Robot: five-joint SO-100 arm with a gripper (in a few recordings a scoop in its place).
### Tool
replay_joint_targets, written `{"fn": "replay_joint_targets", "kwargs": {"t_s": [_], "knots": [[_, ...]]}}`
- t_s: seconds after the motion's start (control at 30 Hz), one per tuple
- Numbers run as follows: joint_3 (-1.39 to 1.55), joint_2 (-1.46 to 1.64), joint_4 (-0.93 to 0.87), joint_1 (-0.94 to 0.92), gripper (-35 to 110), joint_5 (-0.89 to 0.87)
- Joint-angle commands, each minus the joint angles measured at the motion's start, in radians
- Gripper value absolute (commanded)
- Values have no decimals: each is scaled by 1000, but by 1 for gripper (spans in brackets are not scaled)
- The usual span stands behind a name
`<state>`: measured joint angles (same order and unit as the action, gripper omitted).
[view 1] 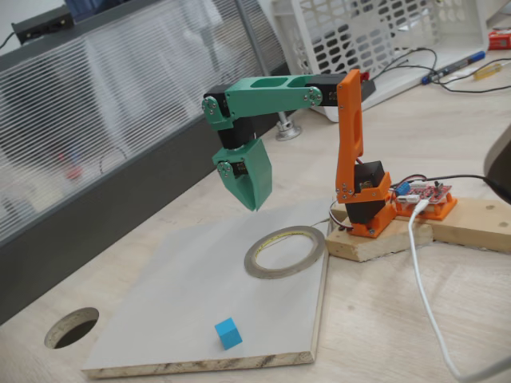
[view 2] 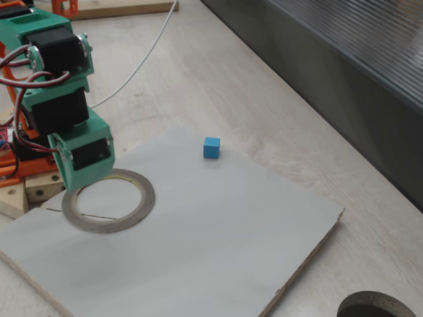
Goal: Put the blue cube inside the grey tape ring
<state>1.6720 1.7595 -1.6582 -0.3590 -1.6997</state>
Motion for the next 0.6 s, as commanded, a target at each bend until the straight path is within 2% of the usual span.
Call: {"fn": "replay_joint_targets", "kwargs": {"t_s": [0.0, 0.57], "knots": [[-3, 12, 0, -18, 4, -6], [-3, 12, 0, -18, 4, -6]]}}
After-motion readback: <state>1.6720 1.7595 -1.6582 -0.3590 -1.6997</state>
